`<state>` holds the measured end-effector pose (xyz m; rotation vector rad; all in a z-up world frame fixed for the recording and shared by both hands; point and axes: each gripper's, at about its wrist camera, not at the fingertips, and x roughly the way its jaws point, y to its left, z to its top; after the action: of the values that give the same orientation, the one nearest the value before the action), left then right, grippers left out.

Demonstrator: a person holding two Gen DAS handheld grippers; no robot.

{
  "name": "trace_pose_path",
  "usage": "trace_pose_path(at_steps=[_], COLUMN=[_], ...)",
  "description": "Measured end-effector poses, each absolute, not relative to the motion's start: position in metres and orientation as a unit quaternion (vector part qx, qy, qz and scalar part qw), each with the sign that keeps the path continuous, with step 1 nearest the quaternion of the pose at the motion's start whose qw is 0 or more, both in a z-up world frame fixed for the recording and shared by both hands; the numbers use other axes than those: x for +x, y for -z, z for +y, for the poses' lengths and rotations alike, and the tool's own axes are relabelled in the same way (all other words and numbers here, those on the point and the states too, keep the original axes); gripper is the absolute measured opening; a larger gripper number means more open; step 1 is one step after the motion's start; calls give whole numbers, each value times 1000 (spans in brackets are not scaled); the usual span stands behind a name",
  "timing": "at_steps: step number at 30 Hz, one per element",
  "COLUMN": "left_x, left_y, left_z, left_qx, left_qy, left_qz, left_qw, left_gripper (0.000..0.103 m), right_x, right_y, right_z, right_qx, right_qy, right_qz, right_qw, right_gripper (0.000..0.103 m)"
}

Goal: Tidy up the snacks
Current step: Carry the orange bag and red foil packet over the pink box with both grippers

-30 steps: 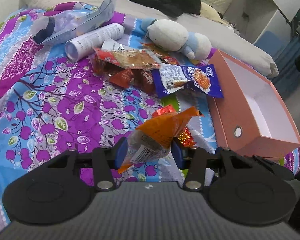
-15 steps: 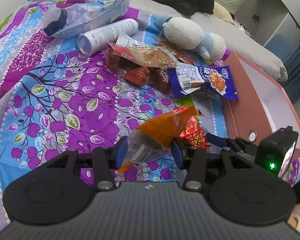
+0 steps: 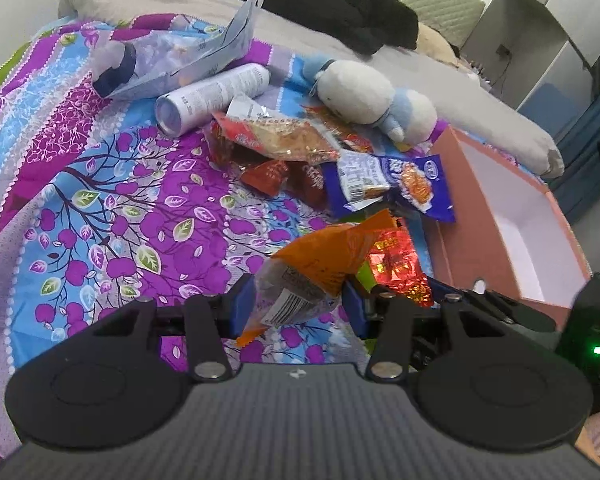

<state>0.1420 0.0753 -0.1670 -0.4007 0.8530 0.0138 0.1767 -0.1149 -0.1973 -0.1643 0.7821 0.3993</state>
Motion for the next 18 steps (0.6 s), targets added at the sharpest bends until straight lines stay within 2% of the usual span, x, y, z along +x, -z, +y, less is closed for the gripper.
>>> trace_pose_path(at_steps=[18], left_x=[109], left_y=[98], left_z=[42], left_qx=[-197], left_qy=[43], left_qz=[342], left_qw=[918], left_gripper=[53], right_x=[107], right_y=[93], right_z=[-161], right_qx=[-27], right_qy=[-154], right_qz=[291], right_qw=[944], right_gripper=[54])
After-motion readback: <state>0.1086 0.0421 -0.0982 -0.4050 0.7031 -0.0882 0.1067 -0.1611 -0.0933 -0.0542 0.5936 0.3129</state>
